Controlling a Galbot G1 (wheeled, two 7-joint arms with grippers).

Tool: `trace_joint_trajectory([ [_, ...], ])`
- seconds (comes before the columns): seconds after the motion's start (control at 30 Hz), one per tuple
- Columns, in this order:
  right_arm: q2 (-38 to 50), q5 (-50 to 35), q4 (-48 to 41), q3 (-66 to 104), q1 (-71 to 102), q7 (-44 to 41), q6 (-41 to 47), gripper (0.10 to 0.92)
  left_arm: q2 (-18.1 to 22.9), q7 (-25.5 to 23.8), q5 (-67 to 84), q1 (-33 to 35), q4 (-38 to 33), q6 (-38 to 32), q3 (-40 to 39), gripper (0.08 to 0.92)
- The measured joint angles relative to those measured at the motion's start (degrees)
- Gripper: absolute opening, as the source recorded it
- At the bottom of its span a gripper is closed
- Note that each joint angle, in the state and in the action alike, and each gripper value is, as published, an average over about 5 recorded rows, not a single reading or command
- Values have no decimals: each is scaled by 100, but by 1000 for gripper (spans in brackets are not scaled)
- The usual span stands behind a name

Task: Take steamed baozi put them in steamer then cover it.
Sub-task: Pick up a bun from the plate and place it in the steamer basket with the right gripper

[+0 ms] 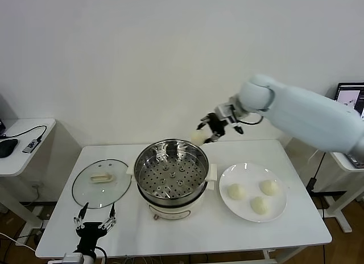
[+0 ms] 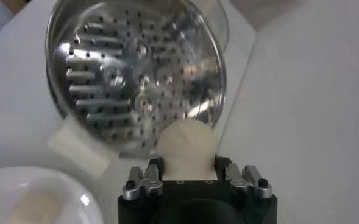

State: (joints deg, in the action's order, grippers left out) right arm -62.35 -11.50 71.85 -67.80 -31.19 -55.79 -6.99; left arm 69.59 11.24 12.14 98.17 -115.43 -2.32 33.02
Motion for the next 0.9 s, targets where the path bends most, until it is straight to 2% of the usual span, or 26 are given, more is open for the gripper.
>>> trace_joint_trajectory([
  [0.33, -896, 818, -800, -284, 168, 100, -1050, 535, 15, -9, 8, 11, -3, -35, 72, 823],
  [0.77, -1617, 1916, -1738, -299, 560, 394, -2117, 543, 43, -9, 9, -39, -47, -33, 105, 823],
  [0.9, -1777, 2159, -1954, -268, 655, 474, -2333, 573, 53, -8, 8, -62, -29, -33, 102, 823],
])
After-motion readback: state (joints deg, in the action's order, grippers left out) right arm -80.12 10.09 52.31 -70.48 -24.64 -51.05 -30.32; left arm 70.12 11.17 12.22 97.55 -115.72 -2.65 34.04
